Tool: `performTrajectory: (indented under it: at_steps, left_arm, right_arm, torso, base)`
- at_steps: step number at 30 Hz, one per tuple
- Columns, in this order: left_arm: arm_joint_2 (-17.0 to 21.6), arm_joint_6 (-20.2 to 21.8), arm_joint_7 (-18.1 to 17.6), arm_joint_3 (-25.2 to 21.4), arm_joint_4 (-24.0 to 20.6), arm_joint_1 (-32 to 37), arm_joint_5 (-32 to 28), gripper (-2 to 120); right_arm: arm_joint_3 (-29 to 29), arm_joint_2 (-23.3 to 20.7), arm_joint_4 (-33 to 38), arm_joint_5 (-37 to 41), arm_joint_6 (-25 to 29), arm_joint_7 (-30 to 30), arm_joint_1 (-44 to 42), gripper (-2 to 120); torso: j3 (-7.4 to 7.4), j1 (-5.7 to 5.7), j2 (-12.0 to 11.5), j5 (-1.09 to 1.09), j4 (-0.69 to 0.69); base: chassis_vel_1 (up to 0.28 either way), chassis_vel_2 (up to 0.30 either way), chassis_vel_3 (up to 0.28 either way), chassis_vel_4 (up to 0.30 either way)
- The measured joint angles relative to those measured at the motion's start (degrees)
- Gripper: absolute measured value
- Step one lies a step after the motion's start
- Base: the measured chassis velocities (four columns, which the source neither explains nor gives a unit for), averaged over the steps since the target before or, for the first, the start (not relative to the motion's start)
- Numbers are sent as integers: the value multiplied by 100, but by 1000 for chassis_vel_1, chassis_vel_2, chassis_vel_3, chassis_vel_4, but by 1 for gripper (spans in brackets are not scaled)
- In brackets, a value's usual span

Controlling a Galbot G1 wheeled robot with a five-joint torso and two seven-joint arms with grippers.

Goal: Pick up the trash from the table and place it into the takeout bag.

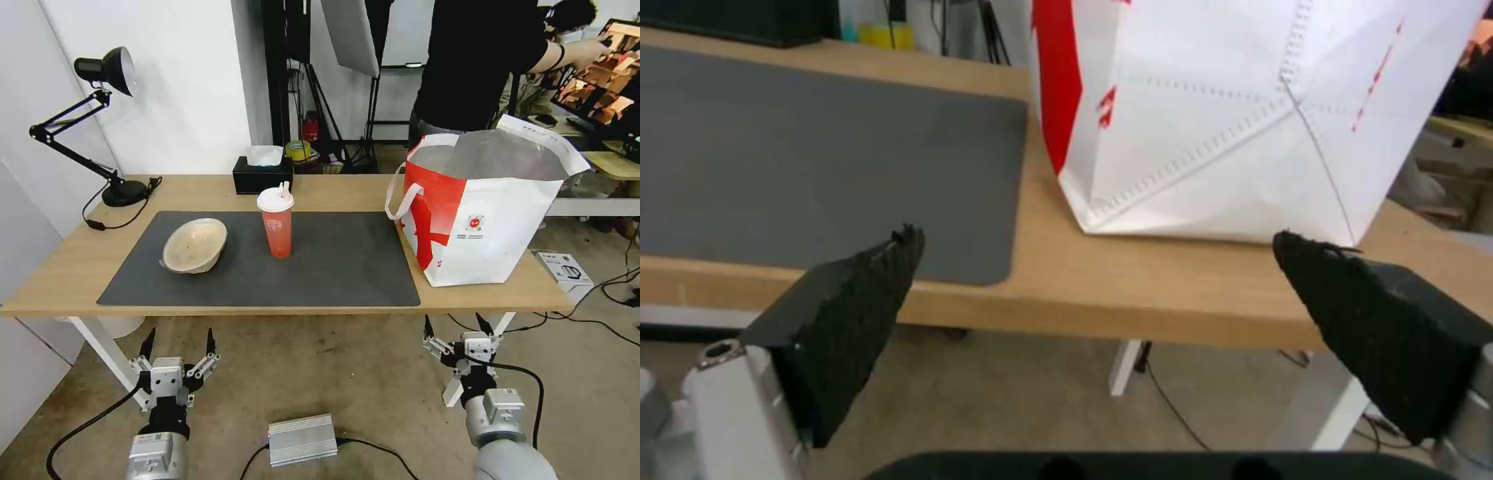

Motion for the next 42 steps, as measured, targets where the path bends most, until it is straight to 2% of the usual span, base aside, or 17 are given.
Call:
performTrajectory:
  at_steps: [10,15,20,25,30,35,42]
  left_arm:
    - [14,-32,36,-12,-44,-8,34,100]
    - [44,-55,56,-18,-48,-31,36,100]
    - [74,-88,69,-17,-40,-60,37,100]
    - [150,-98,143,23,51,-158,37,100]
    - [178,-98,190,12,105,-184,37,100]
    - [190,-98,195,2,142,-207,31,100]
    - [203,-139,211,2,225,-235,21,100]
  right_arm:
    - [-112,-142,100,309,-94,-20,250,100]
    - [-256,-374,172,603,-147,-155,584,100]
    - [-430,-616,207,979,-153,-353,1039,100]
    - [-639,-917,287,1726,-254,-711,1615,100]
    - [-1075,-1081,243,2247,-358,-948,2322,100]
    - [-1776,-1239,-8,2755,-448,-1401,3376,100]
    - [-2284,-1284,-305,3228,-694,-1693,4117,100]
  torso:
    - [0,0,0,0,0]
    - [0,0,0,0,0]
    - [0,0,0,0,0]
    - [0,0,0,0,-2]
    - [0,0,0,0,0]
    - [1,1,0,0,1]
    - [1,0,0,0,0]
  base:
    - [0,0,0,0]
    - [0,0,0,0]
    - [0,0,0,0]
    - [0,0,0,0]
    - [0,0,0,0]
    - [0,0,0,0]
    - [0,0,0,0]
